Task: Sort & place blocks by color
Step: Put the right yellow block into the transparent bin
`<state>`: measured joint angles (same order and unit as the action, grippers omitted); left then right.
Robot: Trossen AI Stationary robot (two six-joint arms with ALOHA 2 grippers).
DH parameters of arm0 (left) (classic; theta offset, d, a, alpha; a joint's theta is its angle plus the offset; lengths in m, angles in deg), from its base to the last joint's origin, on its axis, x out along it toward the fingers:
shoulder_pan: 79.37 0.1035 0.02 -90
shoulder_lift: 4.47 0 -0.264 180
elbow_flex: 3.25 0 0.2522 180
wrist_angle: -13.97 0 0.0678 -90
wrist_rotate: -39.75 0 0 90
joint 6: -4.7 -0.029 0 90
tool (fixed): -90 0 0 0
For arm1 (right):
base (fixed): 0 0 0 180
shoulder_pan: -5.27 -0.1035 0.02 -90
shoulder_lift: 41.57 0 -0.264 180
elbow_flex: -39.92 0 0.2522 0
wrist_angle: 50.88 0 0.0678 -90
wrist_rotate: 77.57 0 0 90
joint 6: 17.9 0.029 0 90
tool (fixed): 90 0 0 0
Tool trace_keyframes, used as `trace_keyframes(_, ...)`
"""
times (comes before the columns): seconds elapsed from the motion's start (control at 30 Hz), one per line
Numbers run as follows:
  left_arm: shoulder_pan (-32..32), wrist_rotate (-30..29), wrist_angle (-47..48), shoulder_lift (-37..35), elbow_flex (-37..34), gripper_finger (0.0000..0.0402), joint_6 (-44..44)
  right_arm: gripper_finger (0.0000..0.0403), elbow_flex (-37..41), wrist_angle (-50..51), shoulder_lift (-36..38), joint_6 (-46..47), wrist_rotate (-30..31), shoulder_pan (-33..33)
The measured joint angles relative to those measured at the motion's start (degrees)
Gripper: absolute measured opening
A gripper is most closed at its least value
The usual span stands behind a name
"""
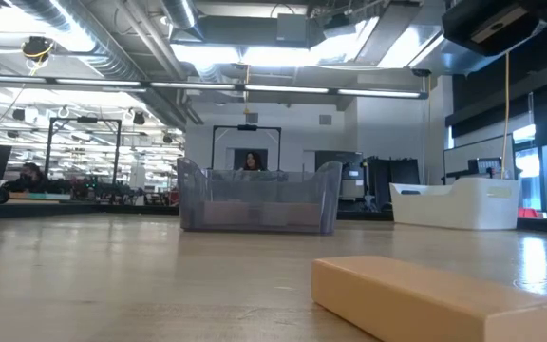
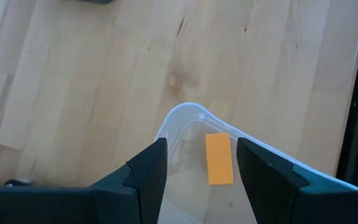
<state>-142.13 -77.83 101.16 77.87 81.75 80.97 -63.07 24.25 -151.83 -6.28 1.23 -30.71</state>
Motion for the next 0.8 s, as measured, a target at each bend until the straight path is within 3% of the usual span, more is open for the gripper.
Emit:
trace_keyframes(0.3,0.0,0.03,-0.04,0.02,0.0,0.0183,-0.37,0.0192,0.86,-0.8,-0.22,-0.08,0.01,-0.04)
trace_keyframes(0.53,0.0,0.03,-0.04,0.02,0.0,0.0183,-0.42,0.019,3.95,0.48,-0.24,-1.94,-3.99,-2.52)
trace_keyframes(0.8,-0.01,0.03,-0.02,0.02,0.0,0.0183,-0.44,0.0189,7.98,-0.59,-0.24,-9.26,-1.83,-6.08)
